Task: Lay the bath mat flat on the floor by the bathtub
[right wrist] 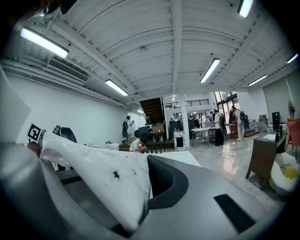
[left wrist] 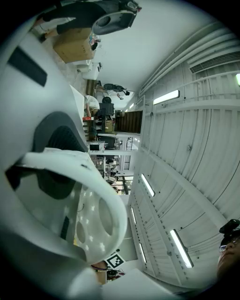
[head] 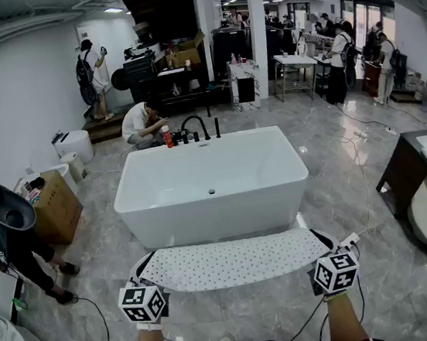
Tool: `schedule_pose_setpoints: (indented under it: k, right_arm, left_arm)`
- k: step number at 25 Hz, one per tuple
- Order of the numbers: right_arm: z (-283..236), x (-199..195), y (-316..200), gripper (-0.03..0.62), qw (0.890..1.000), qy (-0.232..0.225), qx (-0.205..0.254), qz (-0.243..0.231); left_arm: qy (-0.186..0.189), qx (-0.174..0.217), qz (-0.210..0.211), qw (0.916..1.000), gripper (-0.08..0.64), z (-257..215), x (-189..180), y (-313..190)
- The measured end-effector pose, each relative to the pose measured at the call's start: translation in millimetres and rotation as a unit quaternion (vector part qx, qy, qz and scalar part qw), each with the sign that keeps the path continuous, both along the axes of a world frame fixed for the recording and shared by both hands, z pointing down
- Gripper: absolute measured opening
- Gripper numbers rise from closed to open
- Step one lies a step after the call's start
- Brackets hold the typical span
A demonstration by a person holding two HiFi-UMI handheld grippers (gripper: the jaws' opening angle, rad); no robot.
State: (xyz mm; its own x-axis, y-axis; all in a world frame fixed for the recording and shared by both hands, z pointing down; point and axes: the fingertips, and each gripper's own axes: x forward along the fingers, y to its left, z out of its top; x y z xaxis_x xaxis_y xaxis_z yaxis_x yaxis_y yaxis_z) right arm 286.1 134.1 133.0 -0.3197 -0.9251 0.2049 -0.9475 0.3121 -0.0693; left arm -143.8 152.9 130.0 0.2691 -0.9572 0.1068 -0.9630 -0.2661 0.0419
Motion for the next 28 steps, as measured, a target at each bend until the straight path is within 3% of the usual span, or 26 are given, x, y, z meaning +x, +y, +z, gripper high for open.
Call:
schedule_pose_setpoints:
  k: [15,28]
  right_arm:
    - [0.5,10.2,13.4,0.029,1.000,-0.001,0.002,-0.008]
    - [13.8,24.8,32.2,0.029,0.999,-0.032,-0.007,-0.023]
  left_arm:
    - [0.000,0.000,-0.001,1.0000,0.025,-1.8,10.0,16.9]
    - [0.010,0.000,-0.015,0.9998,0.025,-1.3,25.5,42.1]
